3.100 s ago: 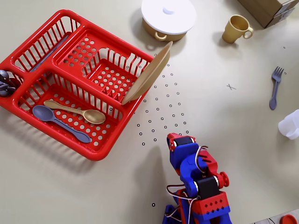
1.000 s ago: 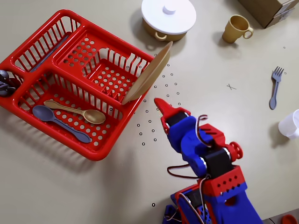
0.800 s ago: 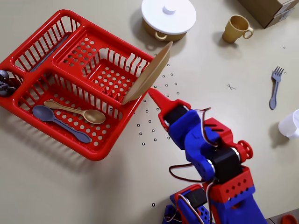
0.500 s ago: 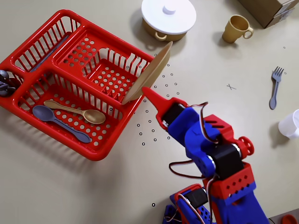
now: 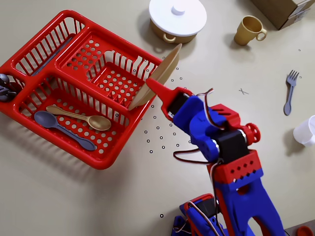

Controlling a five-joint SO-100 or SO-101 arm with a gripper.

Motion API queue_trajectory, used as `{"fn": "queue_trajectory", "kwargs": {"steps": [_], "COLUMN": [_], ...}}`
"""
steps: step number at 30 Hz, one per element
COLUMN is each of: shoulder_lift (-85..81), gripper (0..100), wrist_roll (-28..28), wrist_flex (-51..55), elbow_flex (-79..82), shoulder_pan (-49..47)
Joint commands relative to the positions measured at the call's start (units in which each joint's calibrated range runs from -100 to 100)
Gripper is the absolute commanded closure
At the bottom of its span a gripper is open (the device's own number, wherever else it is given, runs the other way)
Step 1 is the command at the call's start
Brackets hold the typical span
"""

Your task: Grasp the plate, place it on the cross drawn on the table.

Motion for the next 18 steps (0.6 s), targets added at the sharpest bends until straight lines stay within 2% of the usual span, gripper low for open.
{"fn": "queue_trajectory", "kwargs": {"steps": [1, 11, 18], "shoulder_lift": [0.13, 1.91, 9.01], "gripper": [65, 63, 63], "wrist_roll": [0.44, -0.34, -1.51], "wrist_flex": [-1.54, -2.99, -2.99], "elbow_flex": [-4.27, -1.64, -7.26], "shoulder_pan": [1.42, 1.42, -0.8]}}
